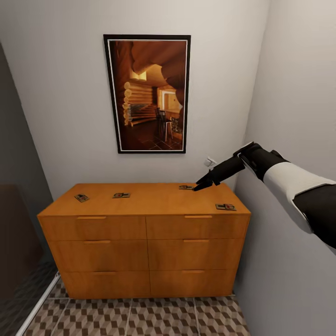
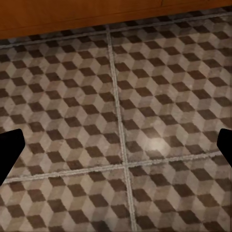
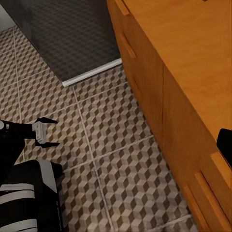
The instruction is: Take the four mousetraps from the cabinet in the bathroom and place them on the bathroom floor. Make sure all four end up on the same floor surface, and ensure that at least two of them are either under or directly next to the same bathroom sink.
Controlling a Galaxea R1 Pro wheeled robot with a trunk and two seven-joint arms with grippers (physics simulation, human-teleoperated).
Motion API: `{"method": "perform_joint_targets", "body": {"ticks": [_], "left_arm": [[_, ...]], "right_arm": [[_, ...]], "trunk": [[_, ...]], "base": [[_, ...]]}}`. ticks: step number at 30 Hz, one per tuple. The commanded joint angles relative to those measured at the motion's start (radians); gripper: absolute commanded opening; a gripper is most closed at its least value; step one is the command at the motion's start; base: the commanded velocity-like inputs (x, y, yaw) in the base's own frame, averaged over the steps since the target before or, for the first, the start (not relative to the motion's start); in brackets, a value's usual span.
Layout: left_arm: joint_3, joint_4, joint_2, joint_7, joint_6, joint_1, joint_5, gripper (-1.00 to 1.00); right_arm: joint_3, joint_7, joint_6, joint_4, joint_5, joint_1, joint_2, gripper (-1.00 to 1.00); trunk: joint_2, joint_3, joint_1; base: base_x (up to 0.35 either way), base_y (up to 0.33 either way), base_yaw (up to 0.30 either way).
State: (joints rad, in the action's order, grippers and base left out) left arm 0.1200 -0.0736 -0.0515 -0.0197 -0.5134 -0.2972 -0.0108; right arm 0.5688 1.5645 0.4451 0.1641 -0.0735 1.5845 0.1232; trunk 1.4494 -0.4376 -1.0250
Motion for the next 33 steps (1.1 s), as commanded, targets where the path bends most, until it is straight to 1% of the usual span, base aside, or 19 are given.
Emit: {"method": "perform_joint_targets", "body": {"ticks": [1, 5, 10, 17, 20, 24, 28, 33], "left_arm": [[0.004, -0.004, 0.000, -0.002, -0.007, -0.002, -0.002, 1.00], [0.004, -0.003, 0.001, -0.001, -0.007, -0.002, -0.003, 1.00], [0.004, -0.003, 0.001, 0.000, -0.007, -0.002, -0.003, 1.00], [0.004, -0.003, 0.001, 0.000, -0.007, -0.002, -0.003, 1.00], [0.004, -0.003, 0.001, 0.000, -0.007, -0.002, -0.003, 1.00], [0.004, -0.003, 0.001, 0.000, -0.007, -0.002, -0.003, 1.00], [0.003, -0.003, 0.001, 0.000, -0.007, -0.002, -0.003, 1.00], [0.004, -0.003, 0.001, 0.000, -0.007, -0.002, -0.003, 1.00]], "right_arm": [[-0.004, 0.005, 0.011, 0.001, -0.008, 0.000, 0.000, 1.00], [-0.004, 0.005, 0.011, -0.004, -0.008, 0.000, 0.000, 1.00], [-0.003, 0.003, 0.008, -0.034, -0.009, 0.000, -0.001, 1.00], [-0.003, -0.005, -0.041, -0.085, -0.010, 0.000, 0.000, 1.00], [-0.003, -0.006, -0.050, -0.095, -0.015, 0.000, 0.001, 1.00], [-0.003, -0.008, -0.058, -0.109, -0.041, -0.002, 0.003, 1.00], [-0.003, -0.009, -0.092, -0.130, -0.087, -0.006, 0.004, 1.00], [-0.004, -0.009, -0.109, -0.139, -0.104, -0.007, 0.004, 1.00]], "trunk": [[0.001, -0.001, 0.000], [0.001, -0.001, 0.000], [0.001, -0.001, 0.000], [0.001, -0.001, 0.000], [0.001, -0.001, 0.000], [0.001, -0.001, 0.000], [0.001, -0.001, 0.000], [0.001, -0.001, 0.000]], "base": [[0.000, -0.142, 0.000], [0.000, -0.200, 0.000], [0.000, -0.144, 0.000], [0.000, -0.026, 0.000], [0.000, -0.005, 0.000], [0.000, -0.002, 0.000], [0.017, 0.000, 0.000], [0.127, 0.000, 0.000]]}}
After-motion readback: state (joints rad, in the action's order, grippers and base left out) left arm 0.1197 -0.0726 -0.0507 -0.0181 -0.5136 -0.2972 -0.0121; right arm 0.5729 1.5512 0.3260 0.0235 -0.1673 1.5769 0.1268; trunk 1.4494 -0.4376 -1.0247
